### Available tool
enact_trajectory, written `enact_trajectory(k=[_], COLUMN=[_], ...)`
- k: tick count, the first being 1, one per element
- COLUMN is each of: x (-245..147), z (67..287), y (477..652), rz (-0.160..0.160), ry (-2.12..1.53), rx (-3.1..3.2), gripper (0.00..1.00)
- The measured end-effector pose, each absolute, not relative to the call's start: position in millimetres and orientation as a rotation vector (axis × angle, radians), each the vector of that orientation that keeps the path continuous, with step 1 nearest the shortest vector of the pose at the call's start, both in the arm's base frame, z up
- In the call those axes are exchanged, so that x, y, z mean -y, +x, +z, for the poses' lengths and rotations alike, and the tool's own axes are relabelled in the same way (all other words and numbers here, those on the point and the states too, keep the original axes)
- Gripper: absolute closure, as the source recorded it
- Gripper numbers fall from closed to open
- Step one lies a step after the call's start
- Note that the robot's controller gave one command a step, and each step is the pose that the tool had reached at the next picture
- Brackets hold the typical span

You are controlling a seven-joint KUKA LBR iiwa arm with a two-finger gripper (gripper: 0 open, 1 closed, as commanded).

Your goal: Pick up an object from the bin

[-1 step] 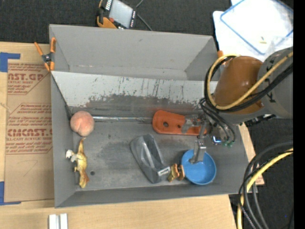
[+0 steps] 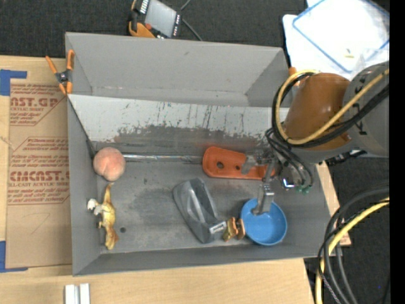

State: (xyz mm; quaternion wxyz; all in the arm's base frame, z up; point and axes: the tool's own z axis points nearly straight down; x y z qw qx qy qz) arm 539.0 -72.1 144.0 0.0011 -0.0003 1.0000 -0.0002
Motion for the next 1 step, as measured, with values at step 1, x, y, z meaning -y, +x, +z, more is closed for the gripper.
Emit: enact_trajectory(k=[1], x=[108.4], z=[69.5], y=[497.4], rz=[0.0], ry=[0.024], rx=[-3.142], gripper=[0.0])
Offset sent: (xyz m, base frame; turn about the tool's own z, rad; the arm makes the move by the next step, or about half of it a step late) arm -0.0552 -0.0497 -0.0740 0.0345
